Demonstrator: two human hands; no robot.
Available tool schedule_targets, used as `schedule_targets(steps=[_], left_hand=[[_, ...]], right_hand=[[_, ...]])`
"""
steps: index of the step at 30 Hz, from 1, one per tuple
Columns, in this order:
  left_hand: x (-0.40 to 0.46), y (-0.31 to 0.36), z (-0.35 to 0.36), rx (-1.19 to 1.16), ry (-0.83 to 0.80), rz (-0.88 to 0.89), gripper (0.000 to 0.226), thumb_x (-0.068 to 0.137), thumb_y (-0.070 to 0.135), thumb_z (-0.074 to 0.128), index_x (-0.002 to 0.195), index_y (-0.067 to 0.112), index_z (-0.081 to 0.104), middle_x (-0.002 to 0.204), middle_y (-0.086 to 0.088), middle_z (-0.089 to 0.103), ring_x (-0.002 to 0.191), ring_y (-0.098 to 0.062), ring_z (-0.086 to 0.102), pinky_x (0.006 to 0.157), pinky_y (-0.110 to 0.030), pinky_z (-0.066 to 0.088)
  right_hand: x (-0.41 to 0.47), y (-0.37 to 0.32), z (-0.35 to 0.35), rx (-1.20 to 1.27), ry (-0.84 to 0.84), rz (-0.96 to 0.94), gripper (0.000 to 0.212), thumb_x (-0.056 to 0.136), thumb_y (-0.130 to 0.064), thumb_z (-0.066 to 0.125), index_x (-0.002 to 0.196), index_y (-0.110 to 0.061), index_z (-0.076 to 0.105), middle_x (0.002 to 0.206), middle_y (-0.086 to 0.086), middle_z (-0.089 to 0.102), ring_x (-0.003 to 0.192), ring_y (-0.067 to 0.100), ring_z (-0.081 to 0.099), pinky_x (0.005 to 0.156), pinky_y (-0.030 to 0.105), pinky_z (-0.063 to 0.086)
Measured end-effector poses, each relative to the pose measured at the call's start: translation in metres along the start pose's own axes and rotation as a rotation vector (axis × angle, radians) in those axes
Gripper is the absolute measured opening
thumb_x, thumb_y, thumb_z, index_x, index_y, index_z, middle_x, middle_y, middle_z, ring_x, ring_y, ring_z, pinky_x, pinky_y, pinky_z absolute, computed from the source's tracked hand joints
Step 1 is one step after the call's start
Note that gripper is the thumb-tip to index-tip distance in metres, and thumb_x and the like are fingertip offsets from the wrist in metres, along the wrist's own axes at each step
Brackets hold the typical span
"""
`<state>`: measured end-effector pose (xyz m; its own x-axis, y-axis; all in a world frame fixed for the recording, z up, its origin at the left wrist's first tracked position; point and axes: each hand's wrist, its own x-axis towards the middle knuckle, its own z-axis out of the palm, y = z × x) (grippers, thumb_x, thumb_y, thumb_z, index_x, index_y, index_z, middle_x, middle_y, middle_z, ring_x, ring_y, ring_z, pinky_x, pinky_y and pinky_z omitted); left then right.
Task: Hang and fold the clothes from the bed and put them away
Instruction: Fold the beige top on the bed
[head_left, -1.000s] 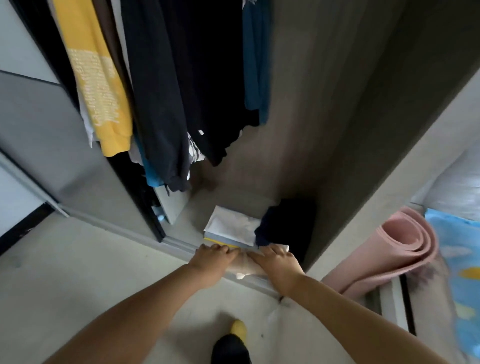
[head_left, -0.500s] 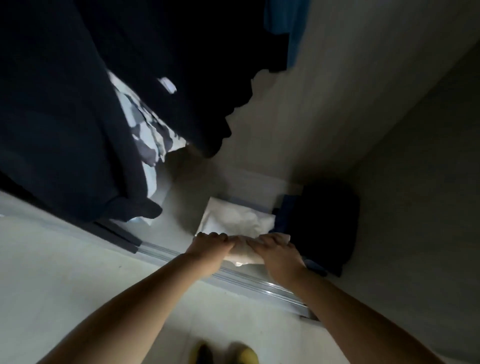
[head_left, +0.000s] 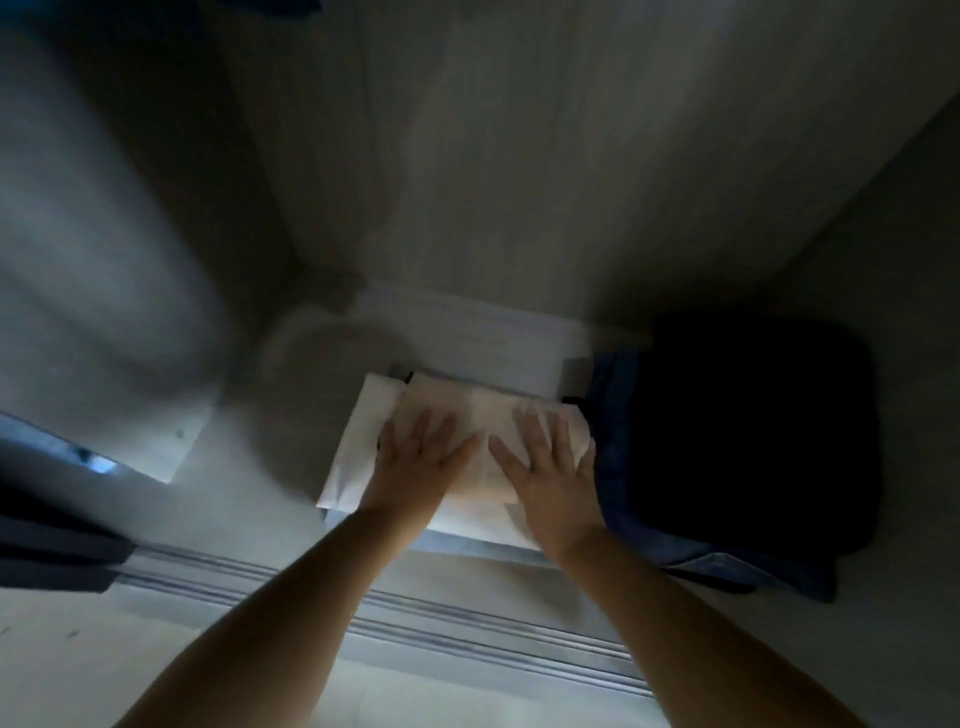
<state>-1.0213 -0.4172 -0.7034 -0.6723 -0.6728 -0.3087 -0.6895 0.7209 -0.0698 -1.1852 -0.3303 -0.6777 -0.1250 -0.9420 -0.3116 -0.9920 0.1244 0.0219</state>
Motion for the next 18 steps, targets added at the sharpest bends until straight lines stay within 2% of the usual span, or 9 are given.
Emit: schedule_targets(steps=[1,3,5,7,10,12,15,18], left_hand=[[0.002,0.005,0.024,-0.021,-0.022,0.004,0.075,0.096,0.010,0.027,0.144,0.035,-0.025,0.159,-0.006,-0.018,0.142,-0.037,-0.022,0.109,-0.066,-0.002],[0.004,0.014,0.058,-0.065,0.033,0.004,0.099,0.095,0.010,0.047,0.132,0.038,-0.040,0.154,-0.006,-0.032,0.131,-0.036,-0.039,0.105,-0.064,-0.014],[0.005,0.017,0.064,-0.066,0.071,-0.005,0.109,0.092,0.012,0.054,0.128,0.039,-0.045,0.146,-0.004,-0.041,0.126,-0.033,-0.043,0.101,-0.062,-0.018],[0.003,0.015,0.057,-0.046,0.004,0.003,0.111,0.092,0.011,0.053,0.127,0.039,-0.048,0.147,-0.004,-0.042,0.127,-0.032,-0.044,0.103,-0.062,-0.016],[-0.010,0.014,0.027,-0.054,-0.147,0.006,0.099,0.092,0.016,0.053,0.144,0.036,-0.028,0.156,-0.006,-0.028,0.142,-0.030,-0.026,0.110,-0.063,-0.008],[-0.026,0.016,-0.007,-0.072,-0.182,0.023,0.085,0.095,0.026,0.049,0.149,0.032,-0.017,0.158,-0.004,-0.022,0.146,-0.025,-0.017,0.114,-0.060,-0.003],[-0.049,0.020,-0.076,-0.119,-0.091,0.013,0.064,0.101,0.035,0.037,0.153,0.026,0.002,0.161,-0.005,-0.006,0.148,-0.022,-0.003,0.117,-0.050,0.004],[-0.070,0.026,-0.154,-0.161,0.000,-0.035,0.057,0.101,0.036,0.037,0.152,0.023,0.015,0.160,-0.007,0.010,0.146,-0.021,0.012,0.116,-0.042,0.013]], right_hand=[[-0.002,-0.002,0.021,-0.008,-0.019,0.013,0.076,0.097,-0.019,0.042,0.150,-0.041,-0.009,0.156,0.013,-0.027,0.134,0.047,-0.033,0.102,0.070,-0.015],[-0.005,-0.004,0.054,-0.029,-0.010,0.029,0.078,0.097,-0.016,0.039,0.149,-0.041,-0.013,0.155,0.016,-0.026,0.127,0.049,-0.039,0.093,0.067,-0.030],[-0.004,-0.003,0.062,-0.054,-0.024,0.038,0.080,0.097,-0.018,0.040,0.147,-0.040,-0.018,0.155,0.018,-0.026,0.129,0.050,-0.037,0.091,0.066,-0.032],[-0.001,-0.004,0.056,-0.073,-0.119,0.035,0.084,0.096,-0.022,0.044,0.146,-0.040,-0.021,0.154,0.017,-0.030,0.134,0.048,-0.033,0.095,0.066,-0.027],[-0.006,-0.001,0.028,-0.030,-0.289,0.030,0.087,0.094,-0.026,0.049,0.148,-0.039,-0.017,0.155,0.009,-0.030,0.139,0.040,-0.031,0.103,0.067,-0.018],[-0.019,0.002,-0.001,0.025,-0.306,0.035,0.083,0.095,-0.026,0.047,0.149,-0.039,-0.015,0.158,0.005,-0.025,0.142,0.035,-0.027,0.107,0.065,-0.014],[-0.046,0.006,-0.060,0.069,-0.282,0.056,0.078,0.096,-0.028,0.045,0.151,-0.034,-0.010,0.161,0.005,-0.012,0.147,0.028,-0.012,0.113,0.059,-0.002],[-0.073,0.007,-0.129,0.093,-0.229,0.094,0.072,0.095,-0.025,0.044,0.153,-0.027,0.001,0.159,0.007,0.012,0.144,0.026,0.018,0.111,0.046,0.022]])
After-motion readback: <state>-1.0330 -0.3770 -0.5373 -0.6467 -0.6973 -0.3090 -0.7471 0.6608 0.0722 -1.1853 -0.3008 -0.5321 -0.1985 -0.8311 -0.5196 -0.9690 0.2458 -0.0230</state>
